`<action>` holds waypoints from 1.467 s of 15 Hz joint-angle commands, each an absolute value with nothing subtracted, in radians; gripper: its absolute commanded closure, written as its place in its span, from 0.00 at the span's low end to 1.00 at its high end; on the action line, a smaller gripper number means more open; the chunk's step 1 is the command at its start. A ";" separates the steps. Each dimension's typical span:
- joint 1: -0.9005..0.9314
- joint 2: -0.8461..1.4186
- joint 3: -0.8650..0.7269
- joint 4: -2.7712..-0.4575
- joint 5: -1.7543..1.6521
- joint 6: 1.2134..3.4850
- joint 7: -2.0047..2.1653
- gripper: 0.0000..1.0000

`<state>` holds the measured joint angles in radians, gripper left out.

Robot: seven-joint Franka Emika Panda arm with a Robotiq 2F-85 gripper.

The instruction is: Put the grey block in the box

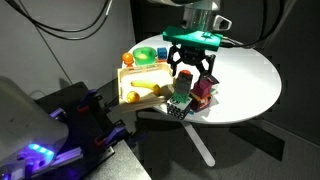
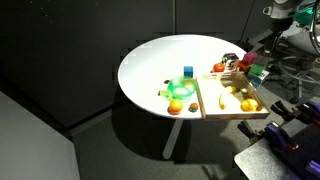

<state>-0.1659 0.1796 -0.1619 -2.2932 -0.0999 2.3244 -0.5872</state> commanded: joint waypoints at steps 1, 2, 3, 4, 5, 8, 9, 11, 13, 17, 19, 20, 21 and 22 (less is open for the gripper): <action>-0.191 0.207 -0.136 -2.267 -0.077 2.335 -0.651 0.00; -0.190 0.212 -0.133 -2.267 -0.079 2.339 -0.656 0.00; -0.190 0.216 -0.129 -2.267 -0.081 2.342 -0.661 0.00; -0.189 0.222 -0.126 -2.267 -0.083 2.345 -0.661 0.00; -0.188 0.228 -0.123 -2.267 -0.087 2.350 -0.661 0.00; -0.185 0.245 -0.118 -2.270 -0.099 2.379 -0.637 0.26; -0.184 0.251 -0.118 -2.269 -0.107 2.386 -0.631 0.30; -0.180 0.258 -0.121 -2.273 -0.118 2.403 -0.607 0.49; -0.177 0.247 -0.125 -2.284 -0.128 2.409 -0.579 0.65; -0.176 0.203 -0.128 -2.315 -0.138 2.398 -0.544 0.74; -0.173 0.174 -0.126 -2.339 -0.139 2.403 -0.530 0.76; -0.170 0.160 -0.125 -2.351 -0.142 2.407 -0.525 0.76; -0.167 0.148 -0.125 -2.363 -0.146 2.410 -0.518 0.76; -0.162 0.135 -0.123 -2.375 -0.152 2.412 -0.506 0.76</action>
<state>-0.1689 0.2068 -0.1284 -2.3170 -0.1138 2.4021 -0.5577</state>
